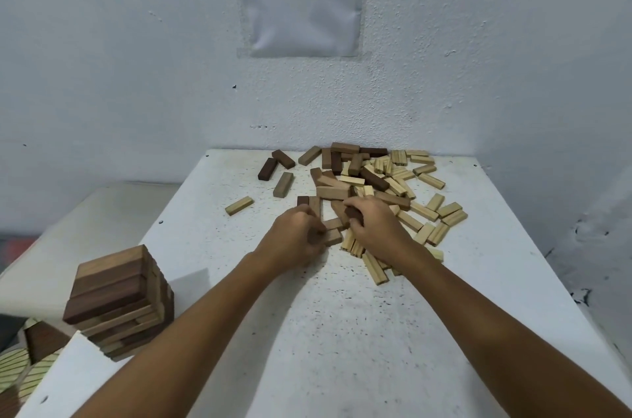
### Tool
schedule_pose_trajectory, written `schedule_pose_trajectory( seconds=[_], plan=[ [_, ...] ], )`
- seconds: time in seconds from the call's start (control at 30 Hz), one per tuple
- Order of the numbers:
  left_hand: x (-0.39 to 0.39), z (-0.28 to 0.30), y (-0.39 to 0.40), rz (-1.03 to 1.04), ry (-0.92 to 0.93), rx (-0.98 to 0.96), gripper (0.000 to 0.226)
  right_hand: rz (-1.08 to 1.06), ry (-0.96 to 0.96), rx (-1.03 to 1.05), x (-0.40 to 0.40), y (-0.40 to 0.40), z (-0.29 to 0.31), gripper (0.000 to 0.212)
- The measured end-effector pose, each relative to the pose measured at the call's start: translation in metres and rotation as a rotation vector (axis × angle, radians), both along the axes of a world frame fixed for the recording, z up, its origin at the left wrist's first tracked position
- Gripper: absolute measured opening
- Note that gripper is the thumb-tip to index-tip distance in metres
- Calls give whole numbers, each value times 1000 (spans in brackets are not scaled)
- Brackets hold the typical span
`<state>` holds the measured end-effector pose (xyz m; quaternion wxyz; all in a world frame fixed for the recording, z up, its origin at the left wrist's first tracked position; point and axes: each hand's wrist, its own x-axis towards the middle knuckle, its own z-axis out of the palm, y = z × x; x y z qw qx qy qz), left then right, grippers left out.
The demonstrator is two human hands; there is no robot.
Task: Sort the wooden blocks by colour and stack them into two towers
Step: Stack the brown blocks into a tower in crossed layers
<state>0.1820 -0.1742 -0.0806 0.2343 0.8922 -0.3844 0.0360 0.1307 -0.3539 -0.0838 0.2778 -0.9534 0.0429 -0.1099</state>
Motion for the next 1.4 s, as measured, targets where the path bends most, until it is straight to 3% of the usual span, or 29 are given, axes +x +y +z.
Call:
schedule_pose_trajectory(
  seconds=[0.37, 0.63, 0.9, 1.17, 1.4],
  plan=[
    [2, 2, 18, 118, 153, -122, 19, -6, 8, -17, 5, 10, 6, 23],
    [8, 8, 11, 56, 111, 30, 19, -1, 56, -124, 14, 21, 8, 11],
    [15, 13, 8, 104, 206, 51, 40, -6, 69, -73, 15, 19, 7, 17],
    [4, 20, 24, 185, 242, -146, 44, -41, -17, -28, 5, 18, 16, 14],
    [-40, 25, 47, 213, 245, -146, 42, 20, 3, 75, -43, 43, 27, 17]
  ],
)
